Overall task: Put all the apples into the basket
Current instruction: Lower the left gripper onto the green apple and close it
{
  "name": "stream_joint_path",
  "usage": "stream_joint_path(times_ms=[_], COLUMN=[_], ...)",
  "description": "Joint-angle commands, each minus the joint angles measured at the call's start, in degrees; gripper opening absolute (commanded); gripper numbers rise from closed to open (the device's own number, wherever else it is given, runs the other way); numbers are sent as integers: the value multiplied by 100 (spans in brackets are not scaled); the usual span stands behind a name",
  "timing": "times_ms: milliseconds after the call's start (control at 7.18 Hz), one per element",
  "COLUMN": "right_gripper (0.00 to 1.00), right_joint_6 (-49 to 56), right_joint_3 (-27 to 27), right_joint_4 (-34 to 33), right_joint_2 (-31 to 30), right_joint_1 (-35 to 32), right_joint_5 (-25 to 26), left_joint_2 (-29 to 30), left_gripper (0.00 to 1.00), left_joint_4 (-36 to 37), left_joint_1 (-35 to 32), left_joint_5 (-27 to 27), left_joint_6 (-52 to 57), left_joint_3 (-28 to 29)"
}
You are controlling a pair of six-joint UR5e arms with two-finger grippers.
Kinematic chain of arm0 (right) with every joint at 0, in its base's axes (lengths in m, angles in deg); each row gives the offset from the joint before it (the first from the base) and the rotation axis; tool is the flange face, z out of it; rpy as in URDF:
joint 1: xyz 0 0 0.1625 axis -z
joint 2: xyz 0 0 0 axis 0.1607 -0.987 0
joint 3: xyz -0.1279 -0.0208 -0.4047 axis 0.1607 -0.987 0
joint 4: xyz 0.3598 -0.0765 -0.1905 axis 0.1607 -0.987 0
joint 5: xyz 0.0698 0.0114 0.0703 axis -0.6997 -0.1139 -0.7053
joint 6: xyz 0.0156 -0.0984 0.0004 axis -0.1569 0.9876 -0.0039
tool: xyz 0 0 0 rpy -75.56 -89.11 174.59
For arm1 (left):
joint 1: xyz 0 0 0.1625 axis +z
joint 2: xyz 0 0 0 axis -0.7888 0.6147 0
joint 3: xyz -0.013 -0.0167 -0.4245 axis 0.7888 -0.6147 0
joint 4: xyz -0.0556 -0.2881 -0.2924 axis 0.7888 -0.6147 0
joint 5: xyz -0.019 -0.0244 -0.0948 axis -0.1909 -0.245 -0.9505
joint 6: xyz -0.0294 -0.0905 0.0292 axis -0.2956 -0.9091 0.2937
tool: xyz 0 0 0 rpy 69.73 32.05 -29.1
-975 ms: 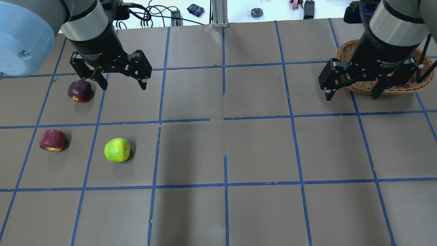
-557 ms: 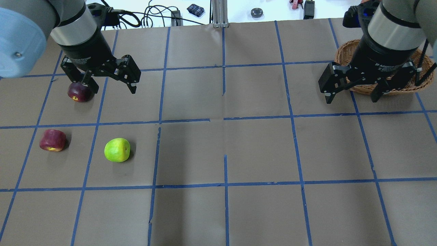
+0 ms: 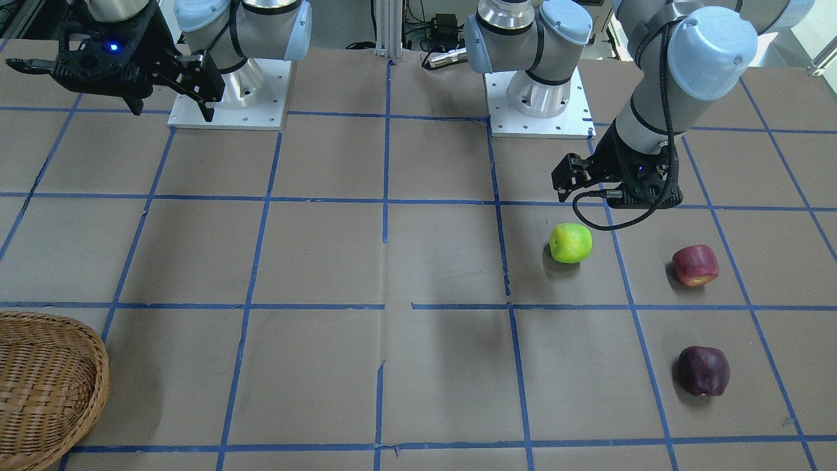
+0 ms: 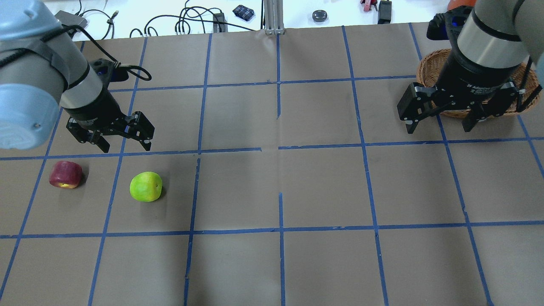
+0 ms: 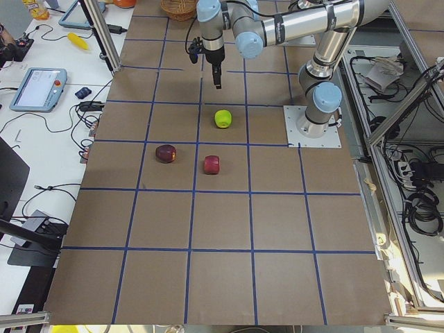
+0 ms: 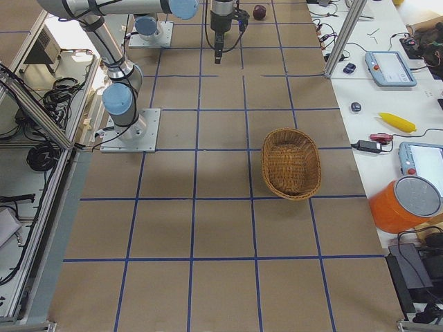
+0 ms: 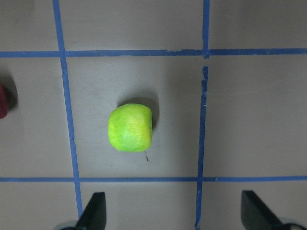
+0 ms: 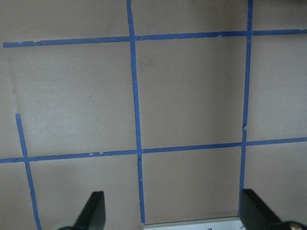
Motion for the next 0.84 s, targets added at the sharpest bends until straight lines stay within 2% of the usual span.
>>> stream_joint_path(times_ms=[0,139,418,696], right_gripper=[100,100,100,100], right_joint_6=[-11,7,-11,-11], right_joint_3=[188,198,530,629], right_joint_4=[-70,-70,-105,-141], right_joint_2=[-57,-118,-232,-348], right_joint_1=[0,0,9,9], right_joint_5=[-7,-7,1,1], left_joint_2=[182,435,971,1324], left_gripper=[100,100,100,100], left_joint_4=[1377,1695,1733,1881], left_joint_1=[407,416,416,416], left_joint_5=[-8,1,53,71], left_joint_6=[119,145,163,163], left_joint_3=[-1039,-1182,-1253,-1254])
